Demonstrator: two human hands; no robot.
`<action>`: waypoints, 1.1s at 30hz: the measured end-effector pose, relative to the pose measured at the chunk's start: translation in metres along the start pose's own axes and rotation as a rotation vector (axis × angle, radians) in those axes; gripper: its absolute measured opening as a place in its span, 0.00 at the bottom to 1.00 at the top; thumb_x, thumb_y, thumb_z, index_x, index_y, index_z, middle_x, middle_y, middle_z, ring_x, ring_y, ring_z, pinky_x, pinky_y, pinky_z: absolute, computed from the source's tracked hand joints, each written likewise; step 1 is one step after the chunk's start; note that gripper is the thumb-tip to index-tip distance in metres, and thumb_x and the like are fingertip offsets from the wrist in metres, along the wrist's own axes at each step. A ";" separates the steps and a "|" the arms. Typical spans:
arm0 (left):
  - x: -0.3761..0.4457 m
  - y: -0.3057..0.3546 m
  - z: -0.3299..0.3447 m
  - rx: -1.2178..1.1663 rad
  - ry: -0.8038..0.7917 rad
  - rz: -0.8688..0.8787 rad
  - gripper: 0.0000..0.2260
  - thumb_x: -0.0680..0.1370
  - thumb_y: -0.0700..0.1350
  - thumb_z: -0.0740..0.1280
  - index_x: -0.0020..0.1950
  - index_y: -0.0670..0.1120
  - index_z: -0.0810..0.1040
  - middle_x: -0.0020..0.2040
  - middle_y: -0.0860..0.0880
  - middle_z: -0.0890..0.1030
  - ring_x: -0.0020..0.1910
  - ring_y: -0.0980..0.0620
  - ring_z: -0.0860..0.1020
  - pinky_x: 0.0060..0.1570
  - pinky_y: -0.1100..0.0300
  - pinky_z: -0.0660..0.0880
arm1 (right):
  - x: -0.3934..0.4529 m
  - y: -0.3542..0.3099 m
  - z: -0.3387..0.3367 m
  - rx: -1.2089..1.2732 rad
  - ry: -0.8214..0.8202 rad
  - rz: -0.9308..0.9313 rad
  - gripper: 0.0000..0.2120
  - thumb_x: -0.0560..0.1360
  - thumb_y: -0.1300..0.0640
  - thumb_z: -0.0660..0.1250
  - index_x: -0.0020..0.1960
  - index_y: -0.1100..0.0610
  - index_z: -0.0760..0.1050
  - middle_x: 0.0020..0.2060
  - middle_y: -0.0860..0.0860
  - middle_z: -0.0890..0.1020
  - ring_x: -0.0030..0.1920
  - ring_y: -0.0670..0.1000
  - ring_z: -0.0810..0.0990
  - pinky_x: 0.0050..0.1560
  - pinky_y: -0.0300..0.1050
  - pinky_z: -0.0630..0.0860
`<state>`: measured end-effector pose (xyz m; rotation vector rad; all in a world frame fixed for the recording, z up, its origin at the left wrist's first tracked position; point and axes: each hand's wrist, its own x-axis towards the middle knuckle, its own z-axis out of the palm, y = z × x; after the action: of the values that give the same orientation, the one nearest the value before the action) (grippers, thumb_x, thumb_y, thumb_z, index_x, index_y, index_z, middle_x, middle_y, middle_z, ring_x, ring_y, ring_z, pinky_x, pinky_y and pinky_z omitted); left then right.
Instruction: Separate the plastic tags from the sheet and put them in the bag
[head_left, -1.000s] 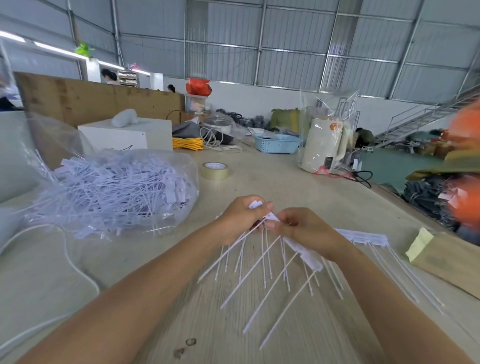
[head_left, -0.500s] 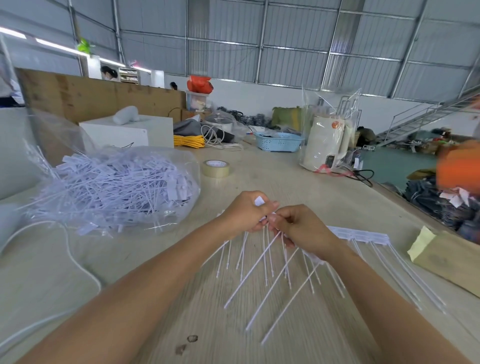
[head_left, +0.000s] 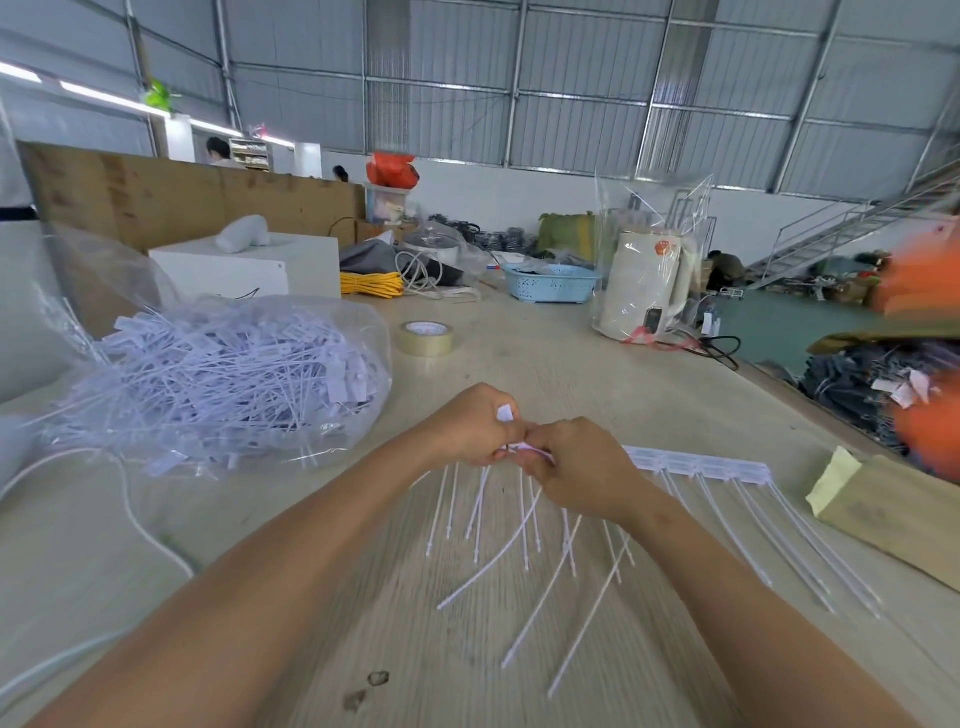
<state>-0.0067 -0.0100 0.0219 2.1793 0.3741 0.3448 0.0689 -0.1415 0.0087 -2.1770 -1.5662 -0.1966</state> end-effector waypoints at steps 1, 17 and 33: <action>0.000 0.000 0.000 0.020 -0.002 0.004 0.14 0.77 0.42 0.67 0.32 0.45 0.71 0.27 0.46 0.73 0.21 0.55 0.66 0.24 0.67 0.63 | 0.000 0.000 -0.001 -0.044 -0.006 -0.017 0.10 0.78 0.56 0.62 0.47 0.61 0.80 0.35 0.58 0.80 0.36 0.56 0.74 0.37 0.44 0.64; 0.004 0.014 0.006 -0.128 0.160 0.098 0.15 0.77 0.44 0.67 0.31 0.45 0.71 0.24 0.48 0.72 0.16 0.59 0.66 0.21 0.69 0.61 | 0.000 0.008 -0.021 0.356 0.049 0.036 0.18 0.76 0.63 0.65 0.29 0.52 0.74 0.22 0.44 0.73 0.23 0.41 0.71 0.28 0.31 0.67; 0.010 0.007 -0.021 -0.903 -0.093 -0.262 0.24 0.78 0.64 0.54 0.41 0.43 0.72 0.28 0.47 0.75 0.20 0.54 0.68 0.21 0.70 0.65 | -0.005 0.002 -0.020 0.856 0.044 0.162 0.17 0.78 0.64 0.62 0.30 0.60 0.74 0.24 0.51 0.72 0.22 0.47 0.65 0.23 0.35 0.64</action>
<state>-0.0041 0.0055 0.0407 1.2408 0.3543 0.2033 0.0721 -0.1550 0.0242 -1.5753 -1.1307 0.4071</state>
